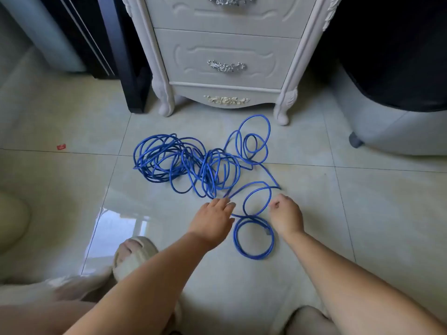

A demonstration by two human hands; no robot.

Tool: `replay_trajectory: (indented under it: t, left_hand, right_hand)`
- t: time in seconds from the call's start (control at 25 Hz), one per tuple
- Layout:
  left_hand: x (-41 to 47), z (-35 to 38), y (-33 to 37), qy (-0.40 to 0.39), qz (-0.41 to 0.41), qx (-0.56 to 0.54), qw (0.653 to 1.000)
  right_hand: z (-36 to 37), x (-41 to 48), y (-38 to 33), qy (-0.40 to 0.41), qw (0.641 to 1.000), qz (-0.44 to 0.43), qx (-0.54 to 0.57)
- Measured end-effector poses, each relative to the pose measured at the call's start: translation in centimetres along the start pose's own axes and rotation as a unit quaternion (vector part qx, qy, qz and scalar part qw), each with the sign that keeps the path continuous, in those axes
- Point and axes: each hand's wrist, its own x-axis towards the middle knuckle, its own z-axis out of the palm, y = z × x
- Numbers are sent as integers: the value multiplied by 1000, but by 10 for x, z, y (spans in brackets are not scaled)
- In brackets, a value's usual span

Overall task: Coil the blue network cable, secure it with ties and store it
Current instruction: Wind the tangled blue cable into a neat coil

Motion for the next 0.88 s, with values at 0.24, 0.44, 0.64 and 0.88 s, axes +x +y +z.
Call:
replay_trajectory:
  t: [0.24,0.44,0.64,0.88]
  left_hand:
    - [17,-5,-11,6,-45,-18,999]
    - [35,-26,-8,3,-37,-47,998]
    - [49,-79,-2,24,-66,-176,982]
    - [35,-156,5,62,-58,-262,961]
  right_hand:
    - [14,29,-39,-2,915,-231,-331]
    - [-16,49,-53,-110,966,-186,-146]
    - [-78,33,-96,-144,964,-200,95]
    - [-151,0,-133,-87,957,-223,164]
